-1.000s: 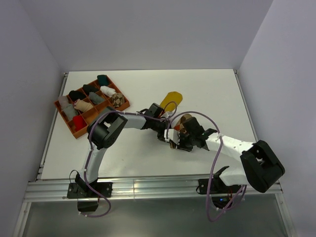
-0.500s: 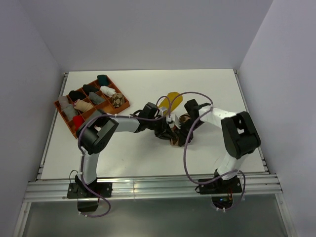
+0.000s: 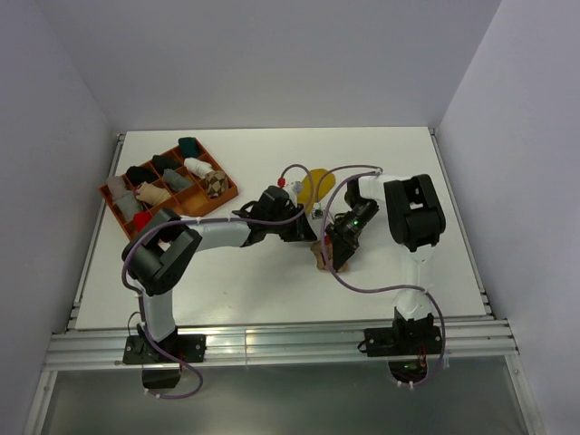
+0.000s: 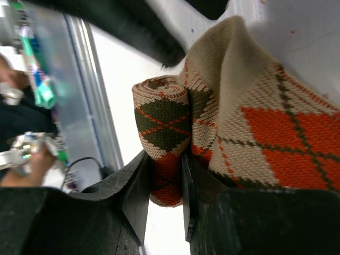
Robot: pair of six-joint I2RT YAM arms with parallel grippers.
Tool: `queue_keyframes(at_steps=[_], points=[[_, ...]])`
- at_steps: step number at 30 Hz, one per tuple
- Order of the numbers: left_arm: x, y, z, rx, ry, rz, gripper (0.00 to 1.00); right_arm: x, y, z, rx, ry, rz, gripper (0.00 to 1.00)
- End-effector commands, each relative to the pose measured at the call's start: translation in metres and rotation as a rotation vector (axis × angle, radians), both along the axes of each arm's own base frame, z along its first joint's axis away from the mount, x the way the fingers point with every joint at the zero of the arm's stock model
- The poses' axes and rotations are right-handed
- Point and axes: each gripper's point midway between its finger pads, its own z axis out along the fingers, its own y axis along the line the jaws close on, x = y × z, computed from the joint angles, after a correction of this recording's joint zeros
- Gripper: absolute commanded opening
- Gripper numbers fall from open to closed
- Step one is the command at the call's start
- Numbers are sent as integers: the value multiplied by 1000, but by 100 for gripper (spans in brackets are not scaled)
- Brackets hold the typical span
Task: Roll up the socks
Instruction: Roll the sock at the center of the board.
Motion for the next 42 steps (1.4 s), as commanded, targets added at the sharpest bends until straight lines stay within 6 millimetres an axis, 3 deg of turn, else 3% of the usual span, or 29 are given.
queue_keyframes(at_steps=[1,7,17,20,21,26,34,37,39,41,42], points=[[5,-9,18,59,-267,-70,27,-1,-3,6,-2,79,2,29],[-16,-27,23,-7,-365,-208,31,5,-3,3,-23,119,-24,29],[-46,-36,1,-45,-423,-374,38,12,-3,-4,-59,142,-51,30],[-52,-38,-2,-55,-428,-405,46,13,-4,-8,-73,145,-52,30],[-53,-39,-3,-52,-432,-406,51,13,-5,-8,-76,143,-51,30],[-50,-39,-20,30,-449,-402,51,12,-6,-9,-81,147,-48,30],[-48,-36,-31,137,-531,-399,50,13,-6,-11,-90,155,-53,30],[-54,-38,-37,151,-508,-419,47,15,-6,-11,-94,151,-59,30],[-56,-39,-41,153,-487,-423,36,17,-5,-12,-97,138,-68,32],[-60,-40,-47,151,-441,-432,16,20,-4,-12,-97,107,-79,35],[-62,-41,-51,152,-418,-433,11,21,-4,-12,-108,104,-90,38]])
